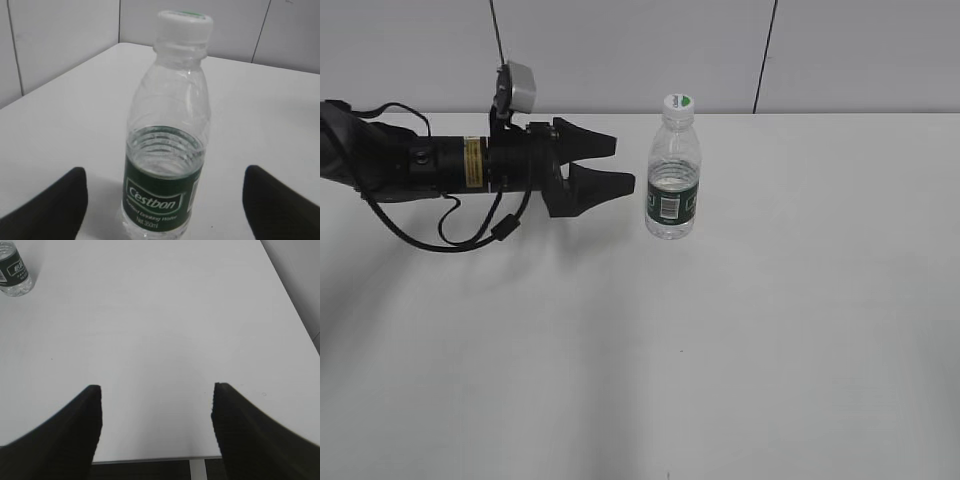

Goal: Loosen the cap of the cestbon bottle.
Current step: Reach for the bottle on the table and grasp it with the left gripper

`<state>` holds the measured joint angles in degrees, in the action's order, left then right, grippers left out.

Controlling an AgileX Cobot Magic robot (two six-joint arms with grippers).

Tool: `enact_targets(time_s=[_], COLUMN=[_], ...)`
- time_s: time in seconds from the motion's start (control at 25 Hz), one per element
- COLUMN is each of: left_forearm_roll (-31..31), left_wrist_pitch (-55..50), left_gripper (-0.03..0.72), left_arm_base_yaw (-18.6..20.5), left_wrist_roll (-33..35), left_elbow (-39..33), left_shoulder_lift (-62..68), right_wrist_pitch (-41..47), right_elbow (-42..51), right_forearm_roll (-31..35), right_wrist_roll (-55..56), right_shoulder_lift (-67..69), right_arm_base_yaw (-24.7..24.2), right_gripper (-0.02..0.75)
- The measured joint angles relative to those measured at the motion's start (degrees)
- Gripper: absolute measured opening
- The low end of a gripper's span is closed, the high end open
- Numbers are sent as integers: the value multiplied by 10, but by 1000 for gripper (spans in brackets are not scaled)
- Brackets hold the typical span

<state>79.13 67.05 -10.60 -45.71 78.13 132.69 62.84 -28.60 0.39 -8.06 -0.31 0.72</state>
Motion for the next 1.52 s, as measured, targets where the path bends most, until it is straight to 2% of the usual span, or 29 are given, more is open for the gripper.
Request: enact_targets(time_s=[0.32,0.64,0.92,1.52], left_forearm_roll=[32,19,-2,-17], left_wrist_pitch=[0,-57,-45,-16], left_gripper=[562,552,552,552], left_arm_base_yaw=[-39,-63,-77,-91], left_wrist_roll=[-32,-33,-35,-36], left_elbow=[74,108,136,140], left_shoulder_lift=[48,65,91,111], right_wrist_pitch=[0,0,0,0], right_elbow=[0,0,0,0], right_forearm_roll=[1,2,-4,-4], right_wrist_roll=[0,0,1,3], right_shoulder_lift=[0,0,0,0], right_arm_base_yaw=[0,0,0,0], right_gripper=[529,529,529,529])
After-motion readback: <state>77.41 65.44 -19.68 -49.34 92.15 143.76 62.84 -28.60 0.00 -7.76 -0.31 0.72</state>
